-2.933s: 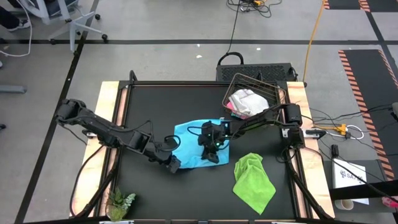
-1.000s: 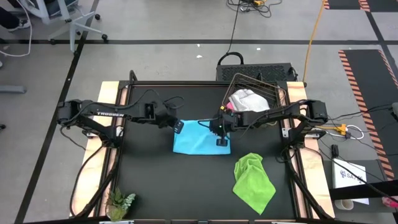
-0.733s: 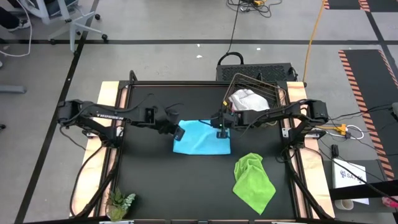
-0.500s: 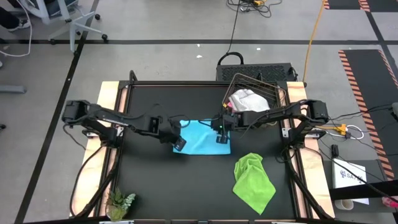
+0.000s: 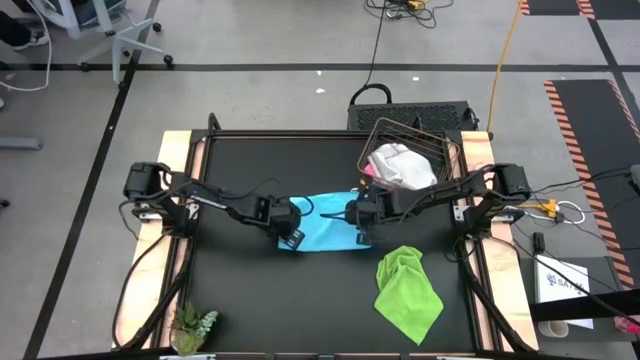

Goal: Fold microfiber towels
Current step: Fold the blue towel

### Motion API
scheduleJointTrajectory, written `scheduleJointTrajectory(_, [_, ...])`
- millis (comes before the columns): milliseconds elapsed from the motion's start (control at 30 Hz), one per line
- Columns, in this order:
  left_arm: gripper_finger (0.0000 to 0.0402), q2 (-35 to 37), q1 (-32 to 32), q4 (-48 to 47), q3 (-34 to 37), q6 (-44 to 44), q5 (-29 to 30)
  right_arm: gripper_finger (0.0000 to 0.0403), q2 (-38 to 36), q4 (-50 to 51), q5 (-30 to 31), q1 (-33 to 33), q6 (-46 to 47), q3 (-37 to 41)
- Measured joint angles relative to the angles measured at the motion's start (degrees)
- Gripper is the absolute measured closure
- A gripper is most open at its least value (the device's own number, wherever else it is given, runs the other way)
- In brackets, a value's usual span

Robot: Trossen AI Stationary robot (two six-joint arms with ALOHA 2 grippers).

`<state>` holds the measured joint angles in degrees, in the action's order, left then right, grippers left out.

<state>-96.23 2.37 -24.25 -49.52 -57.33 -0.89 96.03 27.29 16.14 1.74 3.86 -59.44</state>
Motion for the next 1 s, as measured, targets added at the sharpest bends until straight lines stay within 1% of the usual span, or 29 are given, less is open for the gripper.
scheduleJointTrajectory(167, [0.0275, 0.2, 2.1, -2.3, 0.0, -0.4, -1.2, 0.0280, 0.0, 1.9, -0.1, 0.4, 2.0, 0.0])
scheduleJointTrajectory(333, [0.0275, 0.7, 3.4, -4.6, 0.1, -2.0, -1.8, 0.0280, 0.0, 1.2, -5.6, 0.2, 4.2, 0.0])
scheduleJointTrajectory(467, [0.0275, 1.6, 4.2, -7.5, 0.2, -3.5, -1.4, 0.0280, 0.0, 1.3, -6.3, 0.3, 4.6, 0.0])
scheduleJointTrajectory(500, [0.0275, 1.8, 4.2, -7.6, 0.2, -3.8, -1.2, 0.0280, 0.0, 0.3, -7.8, 0.3, 4.7, 0.0])
scheduleJointTrajectory(667, [0.0275, 2.2, 4.1, -7.6, 0.3, -4.1, -0.6, 0.0280, 0.0, -5.4, -22.7, 0.5, 5.8, 0.0])
scheduleJointTrajectory(700, [0.0275, 2.2, 4.1, -7.6, 0.3, -4.1, -0.6, 0.0280, 0.0, -6.1, -24.9, 0.6, 6.0, 0.0])
scheduleJointTrajectory(767, [0.0275, 2.2, 4.1, -7.6, 0.3, -4.1, -0.5, 0.0283, 0.0, -6.1, -25.4, 1.1, 6.0, 0.0])
scheduleJointTrajectory(867, [0.0275, 2.2, 4.1, -7.5, 0.3, -4.3, -0.2, 0.0303, 0.0, -7.2, -25.4, 1.2, 5.9, 1.0])
scheduleJointTrajectory(933, [0.0275, 2.2, 4.1, -7.4, 0.3, -4.5, 0.5, 0.0328, 0.0, -9.3, -25.3, 1.2, 6.0, 2.9])
scheduleJointTrajectory(1000, [0.0275, 2.2, 4.0, -7.4, 0.3, -4.6, 0.7, 0.0359, 0.0, -13.8, -25.2, 1.2, 6.2, 5.6])
